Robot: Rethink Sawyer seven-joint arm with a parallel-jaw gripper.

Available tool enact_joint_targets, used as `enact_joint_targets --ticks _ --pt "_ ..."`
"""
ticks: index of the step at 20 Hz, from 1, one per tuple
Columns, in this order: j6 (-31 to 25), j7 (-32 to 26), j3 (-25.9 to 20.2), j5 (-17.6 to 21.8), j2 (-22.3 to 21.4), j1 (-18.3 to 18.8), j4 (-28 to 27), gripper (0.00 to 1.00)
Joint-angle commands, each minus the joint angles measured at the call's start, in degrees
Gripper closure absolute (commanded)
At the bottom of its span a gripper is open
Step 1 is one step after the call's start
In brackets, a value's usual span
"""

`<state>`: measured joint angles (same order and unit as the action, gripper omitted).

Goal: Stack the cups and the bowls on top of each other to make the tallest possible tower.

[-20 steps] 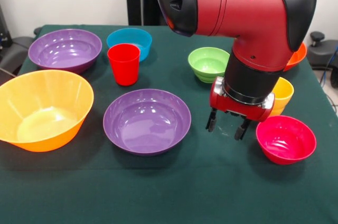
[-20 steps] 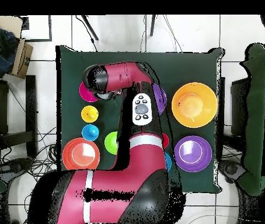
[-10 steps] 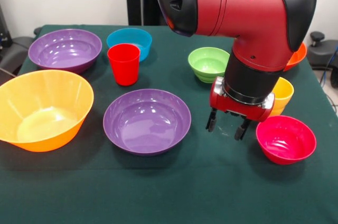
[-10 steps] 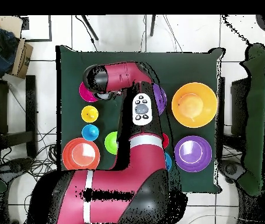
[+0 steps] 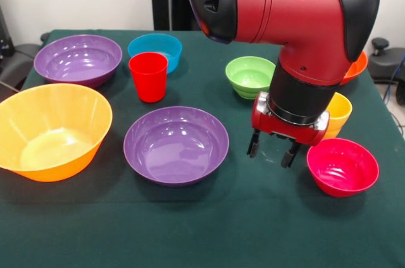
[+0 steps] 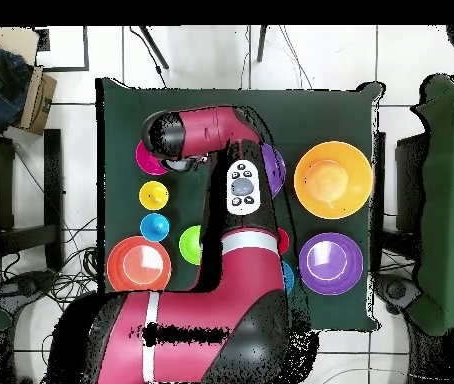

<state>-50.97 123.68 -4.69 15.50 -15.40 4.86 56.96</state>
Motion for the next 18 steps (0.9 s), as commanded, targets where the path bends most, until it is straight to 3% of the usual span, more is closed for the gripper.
enact_joint_targets --ticks 1,18 --pt "-5.0 -12.6 -4.1 4.2 1.3 -1.6 -2.0 0.0" --pt "-6.1 -12.3 -3.9 3.7 1.4 -2.1 -2.8 0.0"
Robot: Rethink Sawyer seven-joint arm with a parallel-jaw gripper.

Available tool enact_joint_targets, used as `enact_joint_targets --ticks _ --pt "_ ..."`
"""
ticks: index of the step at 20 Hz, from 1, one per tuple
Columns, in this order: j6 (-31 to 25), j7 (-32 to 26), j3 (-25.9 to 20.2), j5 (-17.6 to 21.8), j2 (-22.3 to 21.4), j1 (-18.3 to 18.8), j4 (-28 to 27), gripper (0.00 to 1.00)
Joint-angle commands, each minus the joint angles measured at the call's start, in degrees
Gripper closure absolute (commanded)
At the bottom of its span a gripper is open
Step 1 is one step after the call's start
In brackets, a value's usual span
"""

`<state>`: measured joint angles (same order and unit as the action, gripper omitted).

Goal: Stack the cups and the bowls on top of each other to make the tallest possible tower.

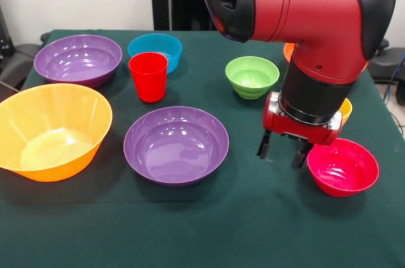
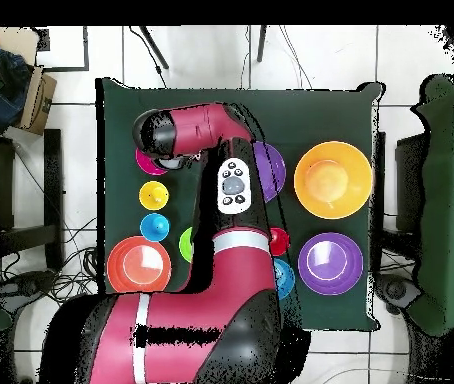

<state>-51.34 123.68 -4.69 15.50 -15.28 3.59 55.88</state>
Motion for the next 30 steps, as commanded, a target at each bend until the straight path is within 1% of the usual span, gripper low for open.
enact_joint_targets --ticks 1,12,30 --pt "-5.6 -12.3 -3.9 3.7 1.2 -0.7 -1.5 0.0" --pt "-5.9 -12.6 -4.2 3.5 1.5 -0.5 -2.0 0.0" --pt "-5.8 -11.1 -3.7 3.6 2.2 -2.0 -2.6 0.0"
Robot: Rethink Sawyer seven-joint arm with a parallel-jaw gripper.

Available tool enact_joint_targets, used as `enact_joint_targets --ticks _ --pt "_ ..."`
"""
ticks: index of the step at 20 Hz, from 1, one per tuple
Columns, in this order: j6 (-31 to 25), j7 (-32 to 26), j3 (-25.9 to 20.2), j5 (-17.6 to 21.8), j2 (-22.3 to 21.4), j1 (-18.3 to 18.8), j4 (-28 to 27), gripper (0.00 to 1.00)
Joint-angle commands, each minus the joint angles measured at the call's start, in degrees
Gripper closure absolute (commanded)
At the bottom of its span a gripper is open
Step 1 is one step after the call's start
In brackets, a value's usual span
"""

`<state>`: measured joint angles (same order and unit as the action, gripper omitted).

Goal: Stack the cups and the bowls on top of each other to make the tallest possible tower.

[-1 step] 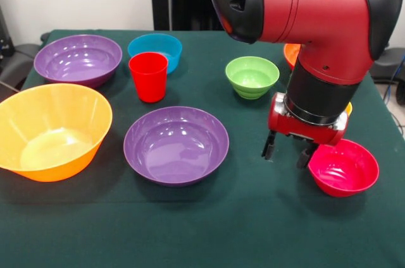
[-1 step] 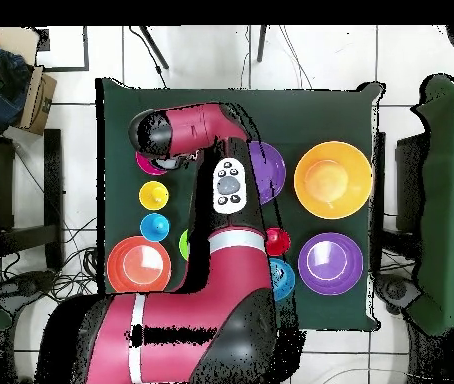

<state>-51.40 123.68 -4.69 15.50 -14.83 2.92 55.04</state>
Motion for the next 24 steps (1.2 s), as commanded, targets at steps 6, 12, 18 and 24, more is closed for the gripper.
enact_joint_targets --ticks 6,12,18,24 --pt "-5.8 -11.2 -3.6 3.5 1.9 -1.4 -2.1 0.0" --pt "-5.8 -11.3 -3.7 3.5 1.9 -1.3 -2.1 0.0" --pt "-5.1 -11.4 -3.8 3.7 1.9 -1.9 -1.4 0.0" --pt "-4.8 -11.2 -4.0 3.6 2.2 -2.1 -1.5 0.0"
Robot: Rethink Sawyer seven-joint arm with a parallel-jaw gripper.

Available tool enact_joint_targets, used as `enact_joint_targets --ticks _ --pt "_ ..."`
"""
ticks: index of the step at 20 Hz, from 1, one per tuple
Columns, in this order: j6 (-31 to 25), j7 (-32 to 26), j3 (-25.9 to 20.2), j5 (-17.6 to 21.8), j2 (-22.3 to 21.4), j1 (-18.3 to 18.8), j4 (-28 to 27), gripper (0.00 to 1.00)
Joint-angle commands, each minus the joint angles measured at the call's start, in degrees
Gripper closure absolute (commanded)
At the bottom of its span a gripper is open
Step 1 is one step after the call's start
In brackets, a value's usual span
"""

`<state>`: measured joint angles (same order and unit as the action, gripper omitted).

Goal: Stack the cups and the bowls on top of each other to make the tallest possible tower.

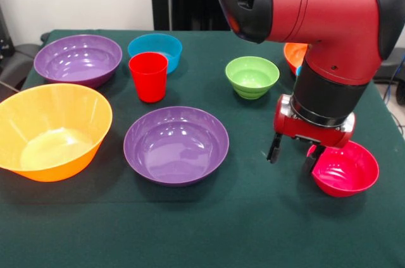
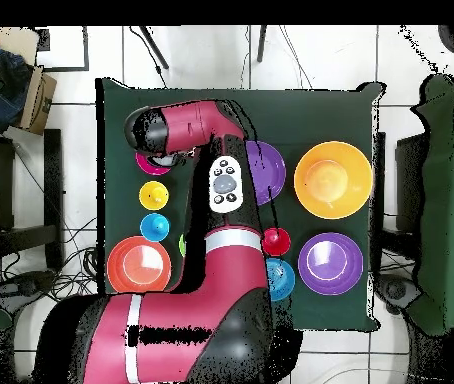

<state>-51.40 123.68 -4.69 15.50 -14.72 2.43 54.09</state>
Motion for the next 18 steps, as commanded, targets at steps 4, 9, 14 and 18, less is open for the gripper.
enact_joint_targets --ticks 4,9,14,18 --pt "-5.0 -11.3 -4.3 3.2 2.2 -1.7 -0.6 0.0" --pt "-5.1 -11.3 -4.6 3.0 2.4 -1.7 -0.9 0.0" --pt "-5.1 -11.9 -4.8 3.1 2.5 -1.6 -1.1 0.0" --pt "-5.3 -12.4 -5.2 3.1 2.9 -1.7 -1.5 0.0"
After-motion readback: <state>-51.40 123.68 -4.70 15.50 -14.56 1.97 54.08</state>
